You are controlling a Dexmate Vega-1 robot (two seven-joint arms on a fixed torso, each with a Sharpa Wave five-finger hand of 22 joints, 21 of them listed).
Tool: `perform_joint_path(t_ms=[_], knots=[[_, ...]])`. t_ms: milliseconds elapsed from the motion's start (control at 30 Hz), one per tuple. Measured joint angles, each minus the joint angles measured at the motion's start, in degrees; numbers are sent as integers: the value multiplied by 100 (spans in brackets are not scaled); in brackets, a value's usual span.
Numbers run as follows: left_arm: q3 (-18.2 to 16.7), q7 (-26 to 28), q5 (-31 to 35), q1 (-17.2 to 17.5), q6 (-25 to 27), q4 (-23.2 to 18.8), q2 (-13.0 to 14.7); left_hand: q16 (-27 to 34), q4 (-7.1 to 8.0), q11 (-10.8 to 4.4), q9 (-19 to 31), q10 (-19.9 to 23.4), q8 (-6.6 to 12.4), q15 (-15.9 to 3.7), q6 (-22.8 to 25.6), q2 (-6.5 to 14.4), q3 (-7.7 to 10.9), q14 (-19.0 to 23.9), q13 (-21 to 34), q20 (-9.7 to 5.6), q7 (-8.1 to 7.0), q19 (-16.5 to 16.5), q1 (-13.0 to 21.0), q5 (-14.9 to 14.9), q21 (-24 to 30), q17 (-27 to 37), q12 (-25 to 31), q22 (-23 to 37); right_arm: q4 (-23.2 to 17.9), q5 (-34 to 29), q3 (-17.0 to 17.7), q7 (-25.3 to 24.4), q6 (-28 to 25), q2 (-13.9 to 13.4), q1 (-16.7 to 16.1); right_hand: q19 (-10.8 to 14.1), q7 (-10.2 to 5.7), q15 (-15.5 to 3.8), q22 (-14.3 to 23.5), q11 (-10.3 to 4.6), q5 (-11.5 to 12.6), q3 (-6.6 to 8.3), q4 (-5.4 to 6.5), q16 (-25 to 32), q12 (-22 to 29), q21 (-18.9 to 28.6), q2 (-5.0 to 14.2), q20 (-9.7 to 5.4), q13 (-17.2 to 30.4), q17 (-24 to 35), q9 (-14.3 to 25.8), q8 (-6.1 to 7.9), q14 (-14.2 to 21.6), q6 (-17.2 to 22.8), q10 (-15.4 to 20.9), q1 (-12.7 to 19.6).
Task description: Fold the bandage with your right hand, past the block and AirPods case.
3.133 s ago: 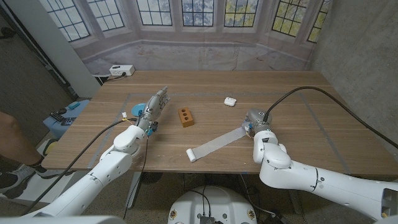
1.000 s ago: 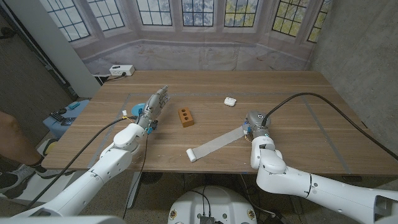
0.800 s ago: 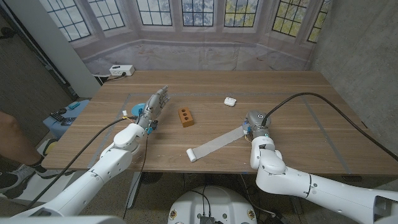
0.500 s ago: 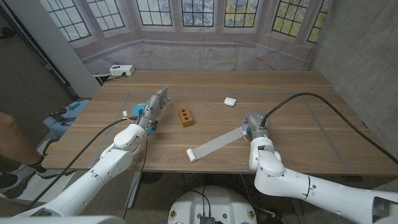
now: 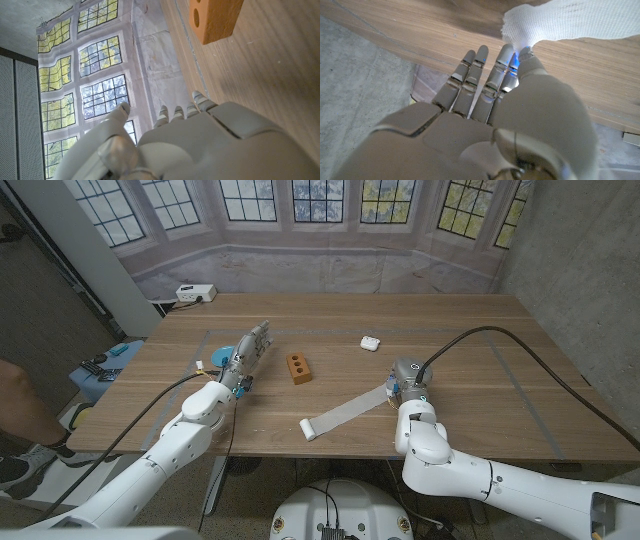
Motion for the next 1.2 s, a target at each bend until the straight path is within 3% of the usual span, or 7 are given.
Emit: perform_joint_path(t_ms=[367, 1200], knots=[[-8, -36, -29, -8, -39, 68, -19, 0, 0, 0, 0, 0, 0, 0, 0, 0, 0, 0, 0, 0, 0, 0, 0, 0, 0, 0, 0, 0, -67, -339, -119, 199, -167, 115, 54, 0, -17, -12, 29, -1, 0, -16, -16, 0, -1, 0, 2, 0, 10, 0, -4, -1, 32, 28, 62, 47], [1, -115, -59, -8, -105, 149, -64, 0, 0, 0, 0, 0, 0, 0, 0, -1, 47, 0, 0, 0, 0, 0, -1, 0, 0, 0, 0, 0, 93, -2998, 28, 2289, -233, 548, -436, -1, 21, -10, 28, -24, 0, -39, 7, 0, 35, 0, 31, 0, 53, 27, 26, -12, 32, 102, 85, 120]])
